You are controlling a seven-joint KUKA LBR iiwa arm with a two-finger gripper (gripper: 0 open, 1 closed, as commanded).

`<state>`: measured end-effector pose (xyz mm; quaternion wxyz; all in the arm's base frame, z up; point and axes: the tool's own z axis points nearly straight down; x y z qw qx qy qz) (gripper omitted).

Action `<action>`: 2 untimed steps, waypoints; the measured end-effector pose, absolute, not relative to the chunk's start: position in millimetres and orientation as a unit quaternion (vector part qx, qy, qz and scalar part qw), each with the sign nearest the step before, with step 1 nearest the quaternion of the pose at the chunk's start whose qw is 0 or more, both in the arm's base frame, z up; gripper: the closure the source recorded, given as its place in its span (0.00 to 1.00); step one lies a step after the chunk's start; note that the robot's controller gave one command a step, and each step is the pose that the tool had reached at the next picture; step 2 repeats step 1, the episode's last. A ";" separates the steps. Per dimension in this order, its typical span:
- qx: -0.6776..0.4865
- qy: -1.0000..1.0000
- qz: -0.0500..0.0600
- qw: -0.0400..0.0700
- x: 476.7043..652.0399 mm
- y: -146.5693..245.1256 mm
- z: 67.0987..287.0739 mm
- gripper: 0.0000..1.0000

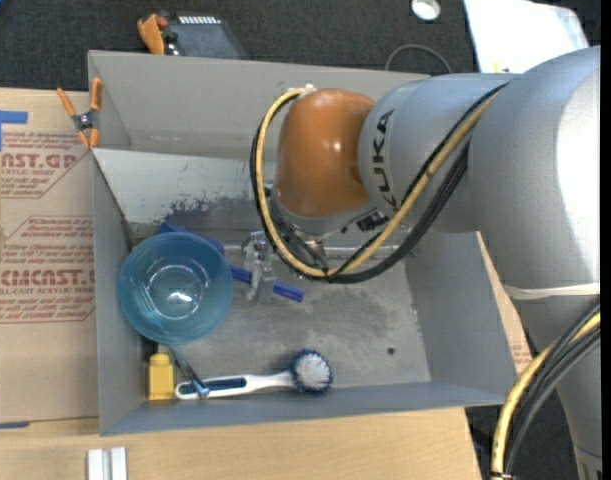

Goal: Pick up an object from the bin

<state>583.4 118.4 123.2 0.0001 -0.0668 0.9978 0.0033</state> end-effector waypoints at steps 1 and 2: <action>-0.067 0.998 0.002 -0.004 581.0 118.0 157.9 1.00; -0.067 0.998 0.002 -0.004 581.0 118.0 157.9 1.00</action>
Offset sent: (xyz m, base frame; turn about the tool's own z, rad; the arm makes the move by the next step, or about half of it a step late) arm -0.0026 -0.0005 0.0478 -0.0002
